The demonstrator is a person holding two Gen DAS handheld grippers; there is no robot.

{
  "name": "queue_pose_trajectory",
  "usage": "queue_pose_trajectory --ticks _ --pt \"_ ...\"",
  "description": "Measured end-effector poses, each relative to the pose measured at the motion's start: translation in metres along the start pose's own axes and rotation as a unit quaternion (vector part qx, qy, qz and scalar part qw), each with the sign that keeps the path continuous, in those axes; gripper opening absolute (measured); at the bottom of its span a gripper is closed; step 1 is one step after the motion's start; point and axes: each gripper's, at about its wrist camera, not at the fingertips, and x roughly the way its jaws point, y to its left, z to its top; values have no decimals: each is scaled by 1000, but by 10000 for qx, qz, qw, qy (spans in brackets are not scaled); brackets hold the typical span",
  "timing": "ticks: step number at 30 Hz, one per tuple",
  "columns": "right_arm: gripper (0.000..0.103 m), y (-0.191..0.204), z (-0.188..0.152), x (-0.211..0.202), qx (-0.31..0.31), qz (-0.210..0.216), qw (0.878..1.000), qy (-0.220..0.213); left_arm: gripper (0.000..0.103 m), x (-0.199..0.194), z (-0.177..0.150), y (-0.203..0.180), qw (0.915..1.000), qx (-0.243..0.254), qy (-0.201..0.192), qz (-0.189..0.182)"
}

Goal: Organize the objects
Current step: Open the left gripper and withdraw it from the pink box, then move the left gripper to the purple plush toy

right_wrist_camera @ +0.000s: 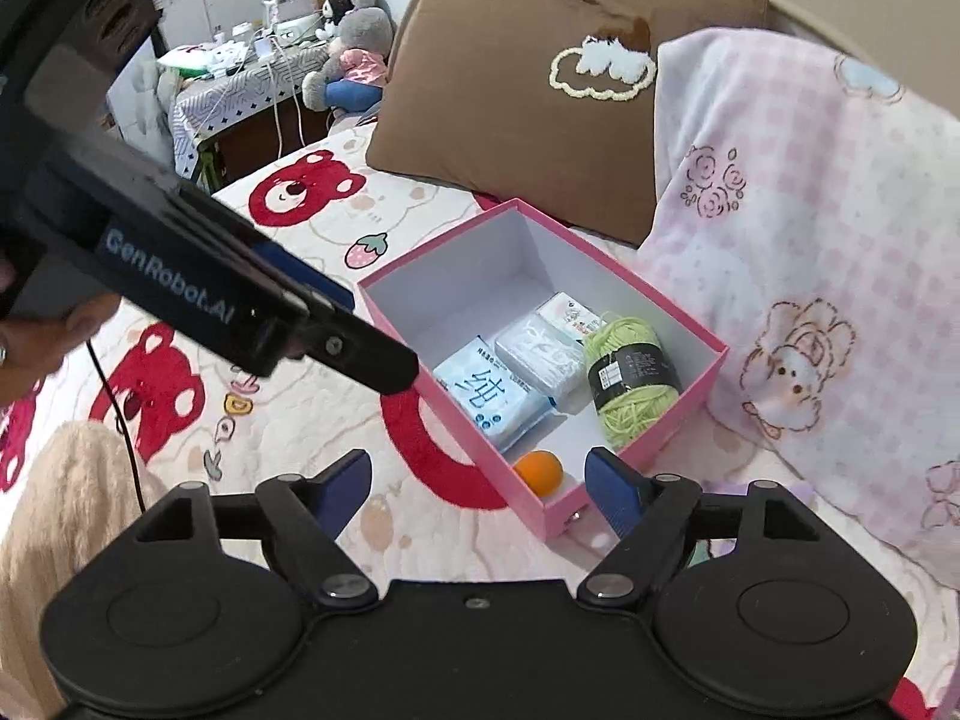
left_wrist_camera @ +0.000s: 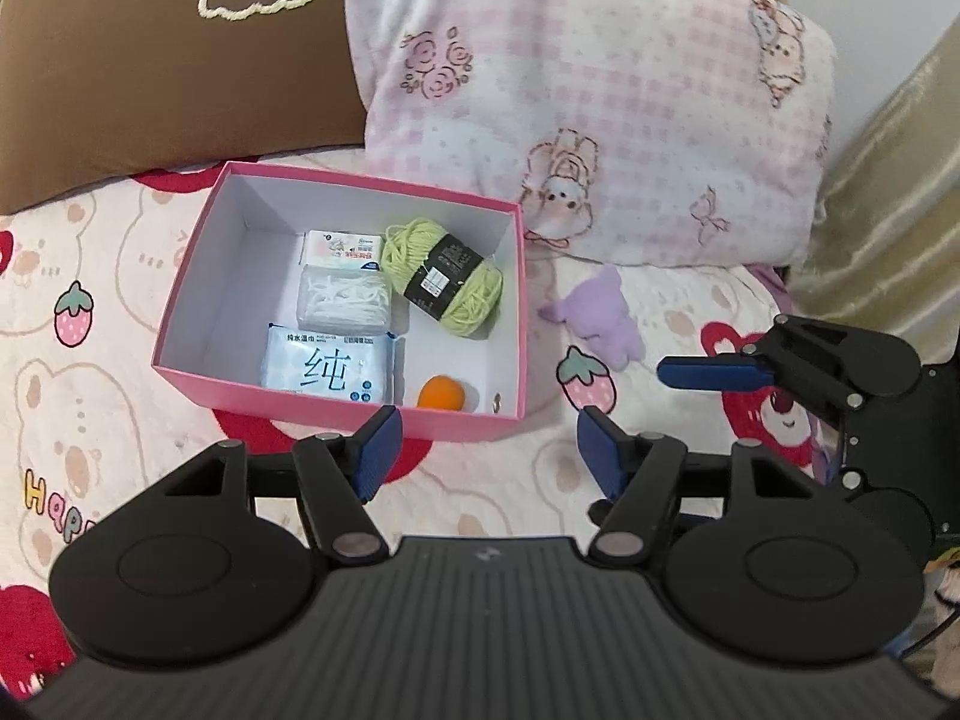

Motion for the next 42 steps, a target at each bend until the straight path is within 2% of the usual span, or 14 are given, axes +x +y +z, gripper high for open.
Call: queue_pose_trajectory --ticks 4,7,10,20,30,42 --pt "82 7 -10 -14 -82 -61 9999 -9 65 -14 -8 -9 9999 113 8 -54" --pt "84 11 -17 -25 -155 -149 9998 -24 72 -24 -13 -16 9998 183 -68 -110" --pt "89 14 -24 -35 -262 -210 9994 -61 73 -30 -19 -24 9995 308 -65 -100" --pt "90 14 -56 -58 -349 -369 9987 -10 75 -31 -37 -49 9985 496 77 -220" --pt "90 -2 -87 -72 -165 -451 9988 70 77 -7 -54 -78 9960 726 383 -346" --pt "90 -42 -134 -69 443 -615 9971 77 77 58 -56 -126 9863 1427 530 -635"
